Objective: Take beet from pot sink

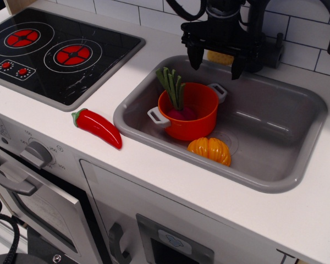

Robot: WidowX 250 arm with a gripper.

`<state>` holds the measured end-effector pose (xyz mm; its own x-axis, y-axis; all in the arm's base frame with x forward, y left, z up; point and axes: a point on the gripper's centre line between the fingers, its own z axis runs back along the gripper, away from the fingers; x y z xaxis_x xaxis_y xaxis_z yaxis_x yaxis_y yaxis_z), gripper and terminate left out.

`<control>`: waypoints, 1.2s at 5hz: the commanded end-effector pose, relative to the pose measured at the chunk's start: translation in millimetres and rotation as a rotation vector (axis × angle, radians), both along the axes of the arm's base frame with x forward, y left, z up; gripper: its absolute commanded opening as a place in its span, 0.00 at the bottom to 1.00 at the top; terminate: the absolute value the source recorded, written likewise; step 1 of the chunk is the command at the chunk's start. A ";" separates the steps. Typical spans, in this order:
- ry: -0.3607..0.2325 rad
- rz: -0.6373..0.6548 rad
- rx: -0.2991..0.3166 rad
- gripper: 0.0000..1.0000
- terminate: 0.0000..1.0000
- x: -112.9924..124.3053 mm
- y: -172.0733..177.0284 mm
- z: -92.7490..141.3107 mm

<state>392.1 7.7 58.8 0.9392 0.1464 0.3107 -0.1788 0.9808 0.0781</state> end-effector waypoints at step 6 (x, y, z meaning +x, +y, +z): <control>0.003 0.083 0.077 1.00 0.00 -44.6 55.1 42.9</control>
<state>339.8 59.7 84.6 0.9415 0.1979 0.2729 -0.2472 0.9557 0.1597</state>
